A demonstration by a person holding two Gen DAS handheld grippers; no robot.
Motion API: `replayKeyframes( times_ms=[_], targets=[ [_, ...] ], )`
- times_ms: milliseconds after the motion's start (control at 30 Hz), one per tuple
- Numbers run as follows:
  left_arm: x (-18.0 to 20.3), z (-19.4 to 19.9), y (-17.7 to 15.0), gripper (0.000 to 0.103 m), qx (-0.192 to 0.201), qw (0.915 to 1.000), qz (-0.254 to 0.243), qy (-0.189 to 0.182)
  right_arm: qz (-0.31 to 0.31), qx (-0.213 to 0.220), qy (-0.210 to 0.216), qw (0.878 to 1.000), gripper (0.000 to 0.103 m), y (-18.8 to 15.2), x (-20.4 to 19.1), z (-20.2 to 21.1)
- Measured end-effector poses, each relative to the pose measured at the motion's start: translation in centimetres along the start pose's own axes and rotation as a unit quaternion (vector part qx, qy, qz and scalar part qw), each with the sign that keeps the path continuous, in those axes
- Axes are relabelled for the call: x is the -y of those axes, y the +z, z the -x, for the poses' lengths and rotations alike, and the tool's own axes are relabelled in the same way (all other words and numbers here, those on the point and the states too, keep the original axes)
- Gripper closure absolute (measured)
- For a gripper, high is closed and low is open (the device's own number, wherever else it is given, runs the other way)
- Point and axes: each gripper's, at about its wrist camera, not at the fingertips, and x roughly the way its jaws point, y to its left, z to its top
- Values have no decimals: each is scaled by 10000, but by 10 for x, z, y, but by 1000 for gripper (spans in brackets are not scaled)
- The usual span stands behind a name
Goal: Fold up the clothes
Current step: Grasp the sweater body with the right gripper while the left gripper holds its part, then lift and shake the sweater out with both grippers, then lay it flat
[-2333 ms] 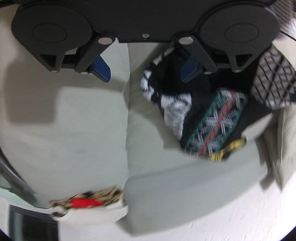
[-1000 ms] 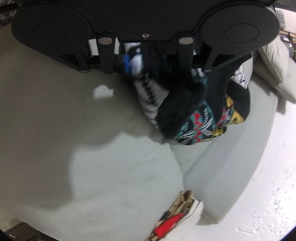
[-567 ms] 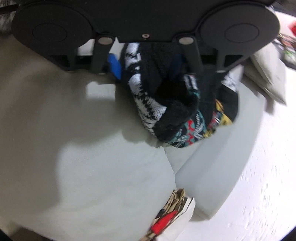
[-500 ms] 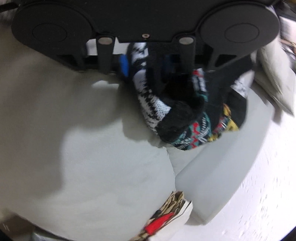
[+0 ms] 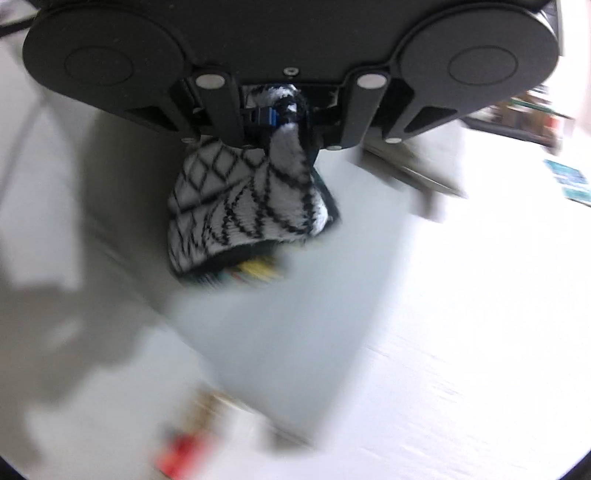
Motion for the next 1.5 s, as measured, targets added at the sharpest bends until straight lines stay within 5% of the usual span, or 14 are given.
replayKeyframes(
  times_ms=[100, 200, 400, 567, 700, 967, 1033, 1167, 1267, 1333, 1500],
  targets=[
    [22, 65, 43, 97, 856, 9954, 114, -405, 151, 776, 926, 9926, 90, 15, -67, 60],
    [22, 141, 58, 96, 1697, 9790, 416, -1051, 560, 1686, 1673, 9698, 91, 2, -109, 142],
    [29, 220, 38, 96, 2196, 9543, 594, -1940, 1187, 2395, 1875, 9452, 91, -42, -145, 262],
    [57, 260, 32, 96, 2565, 9455, 252, -1989, 1802, 2770, 1922, 9240, 91, -70, -176, 306],
    [61, 245, 46, 96, 2348, 9546, 216, -1819, 1854, 2856, 1689, 9249, 91, -58, -182, 289],
    [37, 103, 112, 96, 1540, 9872, -76, -418, 1116, 2191, 234, 9690, 91, 33, -140, 124],
    [50, 95, 130, 96, 1675, 9848, -405, -232, 1133, 2118, 86, 9707, 91, 53, -146, 95],
    [59, 116, 143, 96, 2379, 9677, -690, -464, 1824, 2460, 433, 9510, 91, 62, -177, 100],
    [43, 106, 125, 96, 2336, 9693, -554, -528, 2174, 2507, 382, 9426, 91, 58, -168, 99],
    [23, 80, 95, 96, 2068, 9766, -479, -345, 2103, 2341, 186, 9490, 91, 54, -137, 84],
    [-42, -15, -3, 96, 891, 9944, -204, 524, 1845, 1865, -749, 9621, 91, 30, -34, 23]
  ],
)
